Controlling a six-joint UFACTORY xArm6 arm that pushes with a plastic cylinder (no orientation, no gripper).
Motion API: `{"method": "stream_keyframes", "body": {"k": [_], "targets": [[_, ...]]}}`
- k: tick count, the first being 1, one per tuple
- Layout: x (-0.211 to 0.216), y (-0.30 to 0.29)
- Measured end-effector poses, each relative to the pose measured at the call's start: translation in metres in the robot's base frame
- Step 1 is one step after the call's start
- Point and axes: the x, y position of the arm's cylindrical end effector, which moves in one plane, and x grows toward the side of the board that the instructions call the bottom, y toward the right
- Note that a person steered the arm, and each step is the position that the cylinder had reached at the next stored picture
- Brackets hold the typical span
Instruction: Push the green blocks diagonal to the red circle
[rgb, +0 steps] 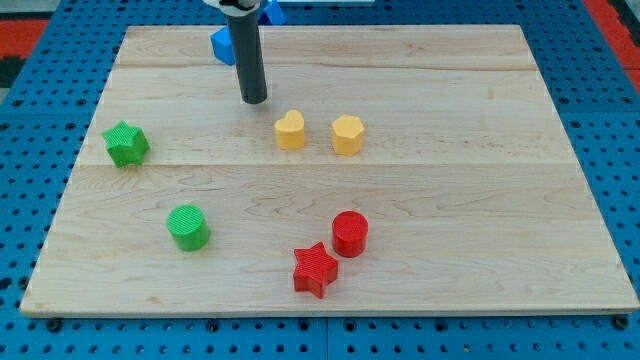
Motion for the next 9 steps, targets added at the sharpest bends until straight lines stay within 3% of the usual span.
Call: {"method": "stream_keyframes", "body": {"k": [1,2,3,5,7,8,9], "targets": [[-0.011,-0.065],[0.011,-0.154],[0.082,-0.171],[0.170,-0.020],[0.179,-0.105],[0.239,-0.106],[0.221,-0.039]]}}
